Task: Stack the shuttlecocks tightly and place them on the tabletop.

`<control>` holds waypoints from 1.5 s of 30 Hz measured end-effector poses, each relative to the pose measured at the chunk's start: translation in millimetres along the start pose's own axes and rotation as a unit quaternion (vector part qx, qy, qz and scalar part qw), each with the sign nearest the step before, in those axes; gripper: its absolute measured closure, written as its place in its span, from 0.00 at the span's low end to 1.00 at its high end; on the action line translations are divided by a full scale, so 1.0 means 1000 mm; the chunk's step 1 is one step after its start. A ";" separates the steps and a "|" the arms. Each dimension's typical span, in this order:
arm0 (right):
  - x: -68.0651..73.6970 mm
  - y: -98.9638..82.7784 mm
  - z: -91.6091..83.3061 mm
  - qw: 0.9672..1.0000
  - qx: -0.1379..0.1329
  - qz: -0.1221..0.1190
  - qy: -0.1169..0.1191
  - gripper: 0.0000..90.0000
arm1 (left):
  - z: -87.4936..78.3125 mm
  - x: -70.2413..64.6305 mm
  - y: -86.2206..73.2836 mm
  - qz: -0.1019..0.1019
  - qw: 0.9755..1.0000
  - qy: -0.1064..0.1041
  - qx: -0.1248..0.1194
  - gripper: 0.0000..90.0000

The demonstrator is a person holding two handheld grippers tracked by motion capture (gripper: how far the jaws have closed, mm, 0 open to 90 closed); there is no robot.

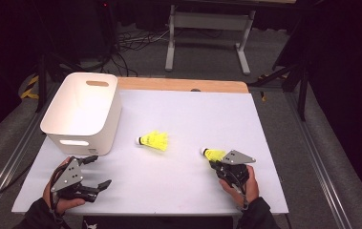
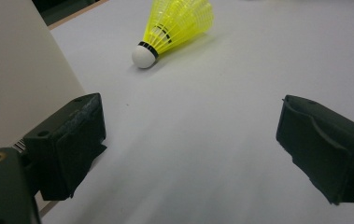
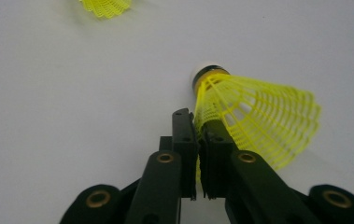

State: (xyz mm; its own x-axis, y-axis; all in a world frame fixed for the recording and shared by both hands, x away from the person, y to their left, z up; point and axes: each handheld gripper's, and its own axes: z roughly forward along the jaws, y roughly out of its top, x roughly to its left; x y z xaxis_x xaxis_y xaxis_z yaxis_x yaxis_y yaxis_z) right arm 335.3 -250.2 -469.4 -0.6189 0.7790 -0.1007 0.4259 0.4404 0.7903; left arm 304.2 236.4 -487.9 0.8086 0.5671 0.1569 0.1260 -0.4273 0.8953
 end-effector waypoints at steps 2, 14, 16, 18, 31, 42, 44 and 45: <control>-0.001 0.000 0.001 1.000 0.000 -0.002 0.002 0.98 | 0.000 0.000 0.000 -0.002 1.000 0.001 -0.002 0.10; -0.007 0.001 -0.005 1.000 -0.009 -0.010 0.005 1.00 | -0.001 0.001 0.000 0.000 1.000 0.003 -0.003 0.10; -0.009 0.000 -0.008 1.000 -0.011 -0.012 0.008 1.00 | -0.002 0.001 0.000 0.000 1.000 0.004 -0.004 0.10; -0.011 -0.001 -0.010 1.000 -0.013 -0.013 0.010 1.00 | -0.002 0.001 0.000 0.000 1.000 0.004 -0.004 0.10; -0.015 0.001 -0.017 0.999 -0.028 -0.015 0.014 1.00 | -0.001 0.001 0.000 0.003 1.000 0.008 -0.001 0.10; -0.017 0.007 -0.020 0.999 -0.044 -0.008 0.023 1.00 | -0.002 0.001 0.000 -0.001 1.000 0.010 -0.002 0.10; -0.017 0.008 -0.021 0.999 -0.046 -0.008 0.023 1.00 | -0.002 0.001 0.000 0.000 1.000 0.011 -0.002 0.10; -0.017 0.009 -0.021 0.998 -0.049 -0.008 0.024 1.00 | -0.002 0.001 0.000 -0.001 1.000 0.011 -0.003 0.10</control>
State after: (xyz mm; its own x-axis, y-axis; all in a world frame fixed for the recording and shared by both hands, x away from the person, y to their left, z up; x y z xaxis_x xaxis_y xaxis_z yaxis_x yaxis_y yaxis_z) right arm 335.3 -268.8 -447.6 -0.6577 0.7483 -0.0864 0.3499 0.4051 0.8447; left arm 303.8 238.8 -487.0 0.7957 0.5830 0.1642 0.1245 -0.4228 0.8976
